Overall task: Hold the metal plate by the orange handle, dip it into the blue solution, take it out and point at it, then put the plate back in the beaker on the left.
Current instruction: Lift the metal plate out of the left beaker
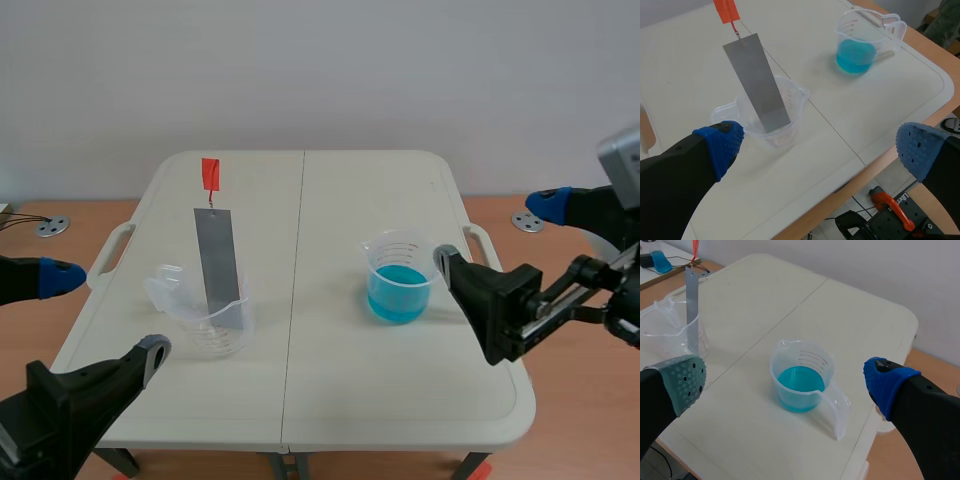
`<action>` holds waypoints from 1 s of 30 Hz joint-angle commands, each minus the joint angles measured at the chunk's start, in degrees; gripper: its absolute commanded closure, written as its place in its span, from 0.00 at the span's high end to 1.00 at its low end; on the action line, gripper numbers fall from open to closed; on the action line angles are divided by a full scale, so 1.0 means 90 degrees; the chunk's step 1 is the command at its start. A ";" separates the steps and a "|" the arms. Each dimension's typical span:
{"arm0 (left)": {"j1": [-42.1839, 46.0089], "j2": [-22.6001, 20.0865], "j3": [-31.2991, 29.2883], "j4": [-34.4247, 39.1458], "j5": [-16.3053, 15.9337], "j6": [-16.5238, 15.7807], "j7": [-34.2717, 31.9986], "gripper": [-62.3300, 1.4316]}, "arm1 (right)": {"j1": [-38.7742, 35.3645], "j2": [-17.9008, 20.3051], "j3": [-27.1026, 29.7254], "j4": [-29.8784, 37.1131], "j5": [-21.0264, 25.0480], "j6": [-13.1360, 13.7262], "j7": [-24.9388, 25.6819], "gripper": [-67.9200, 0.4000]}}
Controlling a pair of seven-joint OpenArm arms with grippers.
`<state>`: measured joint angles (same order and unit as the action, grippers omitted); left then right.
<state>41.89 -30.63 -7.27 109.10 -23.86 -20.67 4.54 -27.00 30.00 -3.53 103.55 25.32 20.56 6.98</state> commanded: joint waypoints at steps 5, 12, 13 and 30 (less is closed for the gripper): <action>-0.0019 0.0015 0.0019 0.0039 -0.0044 -0.0015 -0.0070 1.00 | 0.0976 0.0049 -0.0520 -0.0335 0.0097 -0.0005 -0.0036 0.97; -0.0019 0.0015 0.0019 0.0039 -0.0046 -0.0012 -0.0068 0.13 | 0.2011 -0.0019 -0.1178 -0.0928 0.0374 0.0000 -0.0158 0.97; -0.0019 0.0015 0.0019 0.0039 -0.0068 -0.0012 -0.0068 0.02 | 0.2154 -0.0024 -0.1265 -0.1020 0.0430 0.0000 -0.0175 0.97; 0.2161 0.0012 0.0007 -0.0049 0.1394 0.0673 0.1192 0.11 | 0.4473 -0.0733 -0.2931 -0.2812 0.0860 0.0202 -0.0415 0.97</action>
<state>60.95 -30.63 -7.27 108.81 -11.44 -15.00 15.75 11.62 23.57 -29.93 77.52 32.45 22.26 2.63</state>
